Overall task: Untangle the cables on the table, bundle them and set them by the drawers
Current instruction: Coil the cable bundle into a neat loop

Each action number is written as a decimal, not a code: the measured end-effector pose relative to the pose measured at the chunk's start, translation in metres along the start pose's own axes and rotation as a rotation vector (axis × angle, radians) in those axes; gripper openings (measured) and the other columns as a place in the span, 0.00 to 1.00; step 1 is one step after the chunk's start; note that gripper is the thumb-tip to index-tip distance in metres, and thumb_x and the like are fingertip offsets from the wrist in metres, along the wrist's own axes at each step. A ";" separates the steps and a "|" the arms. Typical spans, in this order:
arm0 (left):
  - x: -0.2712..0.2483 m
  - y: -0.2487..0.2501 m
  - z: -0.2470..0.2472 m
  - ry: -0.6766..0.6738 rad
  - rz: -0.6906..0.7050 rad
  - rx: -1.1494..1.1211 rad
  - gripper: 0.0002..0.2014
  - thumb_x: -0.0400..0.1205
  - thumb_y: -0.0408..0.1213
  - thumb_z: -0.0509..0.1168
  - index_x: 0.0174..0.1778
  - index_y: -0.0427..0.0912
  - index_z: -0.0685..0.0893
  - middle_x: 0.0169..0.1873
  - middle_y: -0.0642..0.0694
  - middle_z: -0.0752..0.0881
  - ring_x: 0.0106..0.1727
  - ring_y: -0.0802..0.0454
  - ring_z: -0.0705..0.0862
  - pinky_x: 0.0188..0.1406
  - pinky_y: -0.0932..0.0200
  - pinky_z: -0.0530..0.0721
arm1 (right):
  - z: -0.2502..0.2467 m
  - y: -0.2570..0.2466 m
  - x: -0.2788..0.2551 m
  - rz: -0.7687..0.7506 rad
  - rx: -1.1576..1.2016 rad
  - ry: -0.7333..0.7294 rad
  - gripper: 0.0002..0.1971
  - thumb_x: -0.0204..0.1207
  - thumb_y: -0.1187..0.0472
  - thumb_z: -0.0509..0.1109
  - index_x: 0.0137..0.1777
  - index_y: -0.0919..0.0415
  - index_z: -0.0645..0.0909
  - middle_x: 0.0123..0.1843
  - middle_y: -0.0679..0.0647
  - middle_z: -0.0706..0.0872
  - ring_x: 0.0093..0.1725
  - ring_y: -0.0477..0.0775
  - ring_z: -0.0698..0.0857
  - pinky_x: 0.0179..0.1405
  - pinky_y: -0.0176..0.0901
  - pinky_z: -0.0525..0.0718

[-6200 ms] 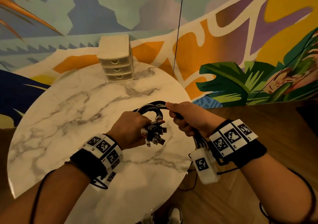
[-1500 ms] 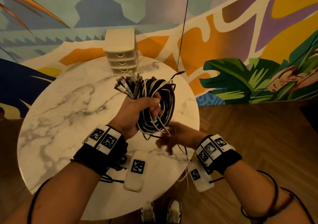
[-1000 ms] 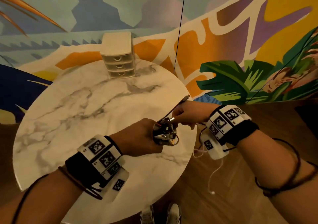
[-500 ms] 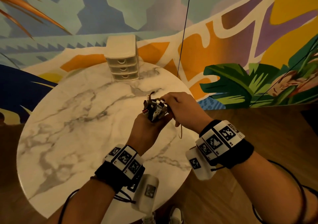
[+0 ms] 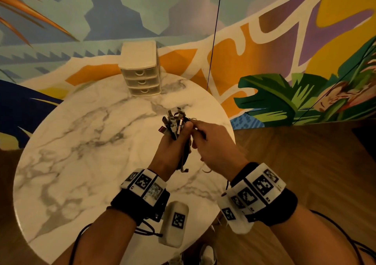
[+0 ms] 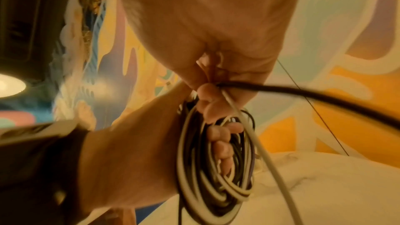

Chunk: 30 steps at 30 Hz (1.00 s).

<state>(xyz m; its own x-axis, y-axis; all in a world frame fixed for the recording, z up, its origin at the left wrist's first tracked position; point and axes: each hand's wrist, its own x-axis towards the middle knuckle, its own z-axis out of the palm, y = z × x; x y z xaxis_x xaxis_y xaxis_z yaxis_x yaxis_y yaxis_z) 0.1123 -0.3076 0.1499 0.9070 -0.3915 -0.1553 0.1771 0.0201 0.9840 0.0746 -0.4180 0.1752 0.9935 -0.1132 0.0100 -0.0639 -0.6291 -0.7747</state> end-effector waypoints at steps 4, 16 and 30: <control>0.007 -0.003 0.002 0.052 -0.120 -0.270 0.27 0.68 0.56 0.65 0.57 0.42 0.81 0.51 0.43 0.87 0.51 0.54 0.87 0.49 0.59 0.86 | 0.012 -0.001 -0.009 -0.097 -0.045 0.014 0.08 0.85 0.59 0.55 0.54 0.52 0.76 0.38 0.49 0.80 0.33 0.46 0.76 0.32 0.32 0.68; 0.020 0.019 -0.012 0.081 -0.139 -0.624 0.16 0.77 0.28 0.59 0.60 0.32 0.80 0.23 0.50 0.70 0.27 0.56 0.73 0.41 0.61 0.75 | 0.053 0.032 -0.048 0.252 0.758 -0.210 0.07 0.83 0.57 0.62 0.43 0.57 0.72 0.25 0.49 0.68 0.22 0.43 0.64 0.20 0.32 0.64; -0.013 0.024 -0.034 -0.480 -0.083 -0.371 0.12 0.65 0.32 0.70 0.43 0.32 0.85 0.18 0.47 0.68 0.19 0.52 0.69 0.23 0.61 0.71 | 0.026 0.089 0.009 0.215 0.005 -0.483 0.15 0.76 0.58 0.70 0.28 0.60 0.81 0.29 0.52 0.82 0.27 0.41 0.76 0.37 0.32 0.76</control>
<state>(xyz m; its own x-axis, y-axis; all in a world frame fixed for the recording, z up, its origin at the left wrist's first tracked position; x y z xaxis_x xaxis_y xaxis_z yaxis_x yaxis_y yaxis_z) 0.1177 -0.2708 0.1724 0.6263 -0.7745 -0.0882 0.4390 0.2569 0.8610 0.0800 -0.4548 0.0896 0.8884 0.1287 -0.4407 -0.2716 -0.6266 -0.7305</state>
